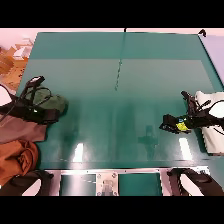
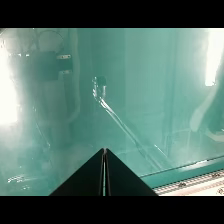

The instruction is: Fold the shirts.

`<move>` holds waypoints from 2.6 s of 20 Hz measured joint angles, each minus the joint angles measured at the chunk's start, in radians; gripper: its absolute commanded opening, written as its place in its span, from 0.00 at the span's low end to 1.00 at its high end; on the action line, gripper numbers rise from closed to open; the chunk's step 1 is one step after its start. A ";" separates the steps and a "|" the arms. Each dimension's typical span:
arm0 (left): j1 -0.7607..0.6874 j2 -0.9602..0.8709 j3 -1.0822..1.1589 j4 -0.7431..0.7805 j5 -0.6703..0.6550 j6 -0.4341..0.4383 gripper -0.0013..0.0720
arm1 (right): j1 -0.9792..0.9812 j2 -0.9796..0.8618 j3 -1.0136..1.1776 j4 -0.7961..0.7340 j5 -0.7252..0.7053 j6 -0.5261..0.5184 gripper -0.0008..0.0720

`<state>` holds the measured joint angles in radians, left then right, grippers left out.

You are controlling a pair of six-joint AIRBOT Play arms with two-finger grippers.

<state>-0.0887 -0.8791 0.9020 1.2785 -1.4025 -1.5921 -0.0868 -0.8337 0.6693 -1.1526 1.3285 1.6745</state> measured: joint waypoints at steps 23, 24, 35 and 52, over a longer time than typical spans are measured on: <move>0.001 -0.024 0.000 0.148 0.423 0.076 0.95 | 0.001 -0.001 -0.001 0.005 -0.061 0.000 0.35; 0.002 -0.046 0.000 0.214 0.480 0.085 0.95 | 0.001 -0.001 -0.001 0.006 -0.072 0.000 0.38; 0.002 -0.488 0.010 0.510 0.544 0.259 0.05 | -0.001 -0.002 0.000 0.008 -0.146 0.000 0.05; -0.511 -0.588 0.927 0.211 0.124 0.186 0.75 | -0.338 -0.002 0.169 0.009 -0.158 -0.077 0.31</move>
<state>-0.5999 -1.4670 1.8294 1.4895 -1.2781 -1.4063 -0.4244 -0.8360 0.8379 -1.1435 1.1709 1.5974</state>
